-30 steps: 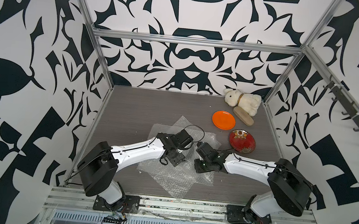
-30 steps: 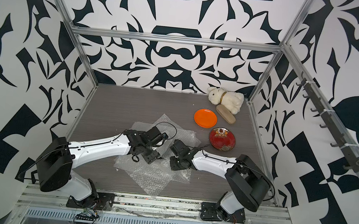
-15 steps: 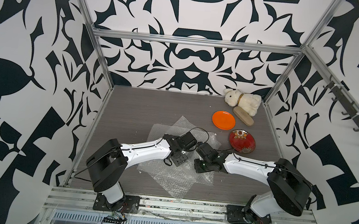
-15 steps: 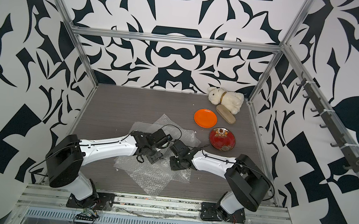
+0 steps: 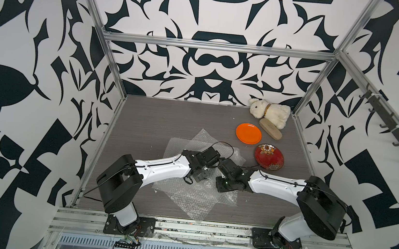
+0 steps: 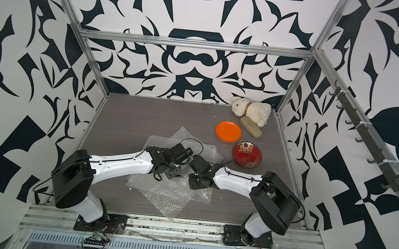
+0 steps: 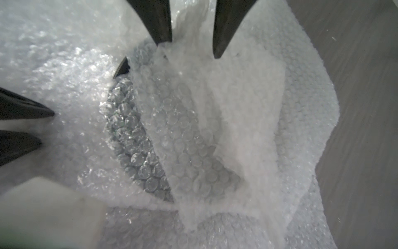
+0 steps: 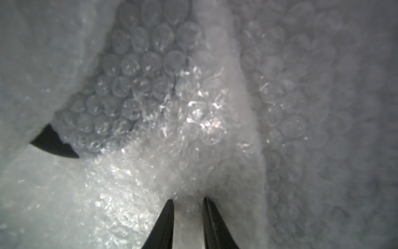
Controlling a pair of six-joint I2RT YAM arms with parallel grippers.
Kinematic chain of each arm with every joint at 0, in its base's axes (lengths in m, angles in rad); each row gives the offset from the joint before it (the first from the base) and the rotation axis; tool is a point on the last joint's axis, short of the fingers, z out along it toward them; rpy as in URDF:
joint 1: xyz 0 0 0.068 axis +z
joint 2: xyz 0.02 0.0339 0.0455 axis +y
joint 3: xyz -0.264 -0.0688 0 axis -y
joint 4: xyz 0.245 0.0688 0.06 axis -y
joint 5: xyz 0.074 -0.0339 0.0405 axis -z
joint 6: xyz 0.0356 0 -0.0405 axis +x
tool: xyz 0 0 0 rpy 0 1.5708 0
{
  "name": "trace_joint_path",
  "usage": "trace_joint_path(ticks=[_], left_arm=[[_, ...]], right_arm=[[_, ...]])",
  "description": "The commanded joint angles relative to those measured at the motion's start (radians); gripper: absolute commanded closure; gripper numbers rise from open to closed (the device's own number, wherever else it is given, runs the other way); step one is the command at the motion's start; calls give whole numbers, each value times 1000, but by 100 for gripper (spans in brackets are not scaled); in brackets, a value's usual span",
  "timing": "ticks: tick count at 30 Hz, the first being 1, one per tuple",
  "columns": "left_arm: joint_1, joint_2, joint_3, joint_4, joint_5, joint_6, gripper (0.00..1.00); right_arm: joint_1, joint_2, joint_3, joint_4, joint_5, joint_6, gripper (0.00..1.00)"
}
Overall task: Unpack dinner plates from bubble wrap
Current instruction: Unwrap the bubble wrap.
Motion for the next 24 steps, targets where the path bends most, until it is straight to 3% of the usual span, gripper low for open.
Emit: trace_joint_path(ticks=[1,7,17,24], left_arm=[[16,-64,-28,39,-24,-17,66],[98,-109,-37,68,50,-57,68],[242,-71,26,88,86,-175,87],[355,-42,18,104,169,-231,85]], right_arm=[[5,34,-13,-17,0,16,71],[5,37,-15,-16,2,16,71],[4,50,-12,-10,0,19,71],[4,57,-16,-8,-4,20,71]])
